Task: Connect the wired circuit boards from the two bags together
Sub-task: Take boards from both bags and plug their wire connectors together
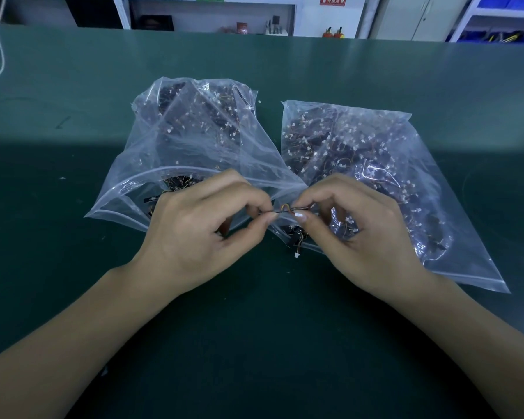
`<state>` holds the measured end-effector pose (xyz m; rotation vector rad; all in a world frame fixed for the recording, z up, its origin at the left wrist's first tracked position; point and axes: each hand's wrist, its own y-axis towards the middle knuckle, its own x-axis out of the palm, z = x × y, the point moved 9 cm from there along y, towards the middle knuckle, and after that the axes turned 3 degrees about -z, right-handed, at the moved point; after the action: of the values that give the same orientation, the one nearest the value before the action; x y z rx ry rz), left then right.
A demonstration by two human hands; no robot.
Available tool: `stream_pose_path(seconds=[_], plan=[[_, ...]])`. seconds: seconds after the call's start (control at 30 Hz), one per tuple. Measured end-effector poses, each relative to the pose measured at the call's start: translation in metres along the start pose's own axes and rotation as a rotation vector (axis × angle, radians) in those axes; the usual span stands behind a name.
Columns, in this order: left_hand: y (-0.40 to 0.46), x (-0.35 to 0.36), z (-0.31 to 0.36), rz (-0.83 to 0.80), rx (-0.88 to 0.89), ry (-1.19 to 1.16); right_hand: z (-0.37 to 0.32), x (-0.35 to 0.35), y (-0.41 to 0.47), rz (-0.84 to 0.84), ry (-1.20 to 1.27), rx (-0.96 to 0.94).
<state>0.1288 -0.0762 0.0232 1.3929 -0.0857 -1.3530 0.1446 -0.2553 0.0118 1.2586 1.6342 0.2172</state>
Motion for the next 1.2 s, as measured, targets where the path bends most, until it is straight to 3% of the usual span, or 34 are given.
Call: stream_pose_path(seconds=[0.47, 0.7, 0.83, 0.97, 1.07, 1.2], plan=[[-0.002, 0.001, -0.006, 0.005, -0.022, -0.03, 0.0, -0.001, 0.0, 0.026, -0.027, 0.011], [-0.002, 0.009, -0.01, -0.118, -0.029, -0.021, 0.013, 0.002, 0.002, -0.146, -0.258, 0.051], [-0.004, 0.02, -0.01, -0.229, -0.027, 0.033, 0.016, -0.006, 0.001, -0.039, -0.192, 0.091], [0.0, 0.019, -0.006, -0.177, -0.025, 0.022, 0.012, -0.007, 0.0, -0.002, -0.177, 0.058], [0.002, 0.017, 0.003, -0.099, 0.015, 0.097, 0.01, -0.007, 0.0, 0.01, -0.158, 0.029], [0.007, 0.02, 0.018, -0.071, 0.102, 0.365, 0.009, -0.005, -0.001, 0.022, -0.127, 0.017]])
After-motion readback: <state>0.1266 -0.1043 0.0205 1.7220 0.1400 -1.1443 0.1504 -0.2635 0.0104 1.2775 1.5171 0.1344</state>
